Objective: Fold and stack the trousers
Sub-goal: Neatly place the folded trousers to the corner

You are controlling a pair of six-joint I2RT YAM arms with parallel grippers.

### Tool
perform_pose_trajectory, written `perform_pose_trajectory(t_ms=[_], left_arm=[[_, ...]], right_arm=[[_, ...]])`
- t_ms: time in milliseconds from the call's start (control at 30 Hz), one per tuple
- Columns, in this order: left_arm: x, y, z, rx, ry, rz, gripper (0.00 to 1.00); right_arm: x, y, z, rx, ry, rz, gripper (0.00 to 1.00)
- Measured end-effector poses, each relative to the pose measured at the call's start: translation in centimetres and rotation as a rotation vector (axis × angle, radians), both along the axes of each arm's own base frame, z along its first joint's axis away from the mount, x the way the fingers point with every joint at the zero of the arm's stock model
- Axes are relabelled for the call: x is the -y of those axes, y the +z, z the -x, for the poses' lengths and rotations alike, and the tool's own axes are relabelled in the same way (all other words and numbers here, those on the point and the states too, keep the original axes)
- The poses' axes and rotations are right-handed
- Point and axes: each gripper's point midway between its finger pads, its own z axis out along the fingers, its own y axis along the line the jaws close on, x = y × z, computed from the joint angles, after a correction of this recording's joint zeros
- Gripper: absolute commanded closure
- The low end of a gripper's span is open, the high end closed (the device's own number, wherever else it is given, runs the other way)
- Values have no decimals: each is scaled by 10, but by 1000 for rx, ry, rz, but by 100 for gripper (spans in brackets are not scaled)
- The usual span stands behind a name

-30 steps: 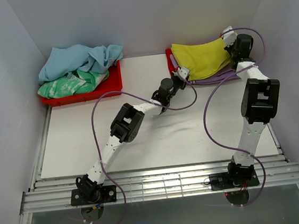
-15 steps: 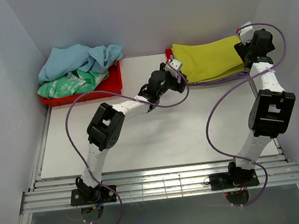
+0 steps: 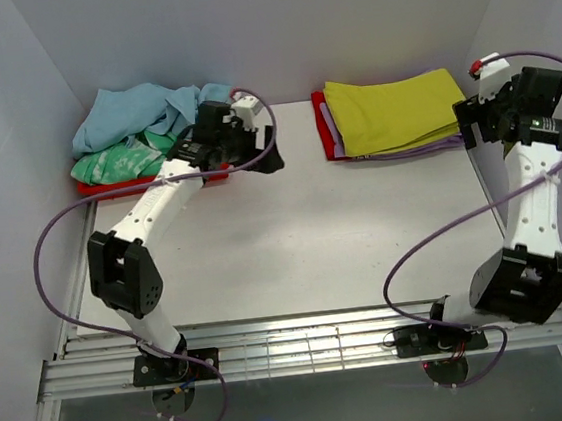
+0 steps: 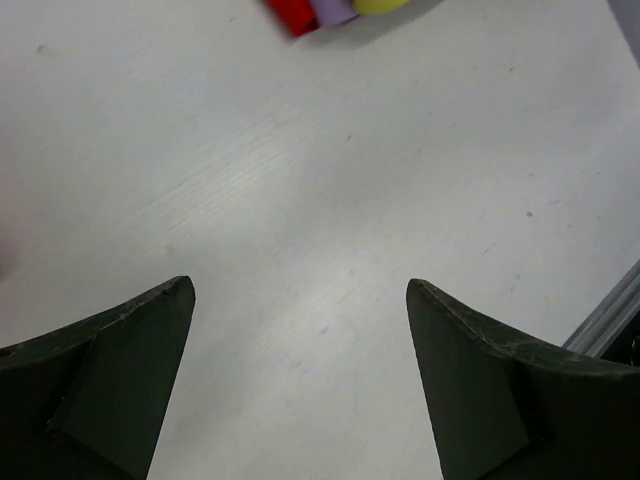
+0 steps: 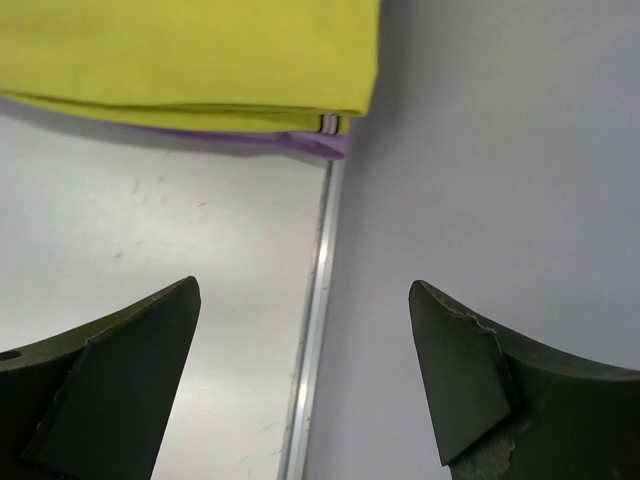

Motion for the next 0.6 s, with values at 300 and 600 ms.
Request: perform_pose_trajectory(t_ms=[300, 600], left_arm=[[-157, 5, 54, -145, 139, -50, 2], [-188, 10, 125, -39, 152, -108, 2]], right_arm=[[-61, 13, 90, 88, 81, -121, 10], [-98, -22, 126, 5, 168, -249, 10]])
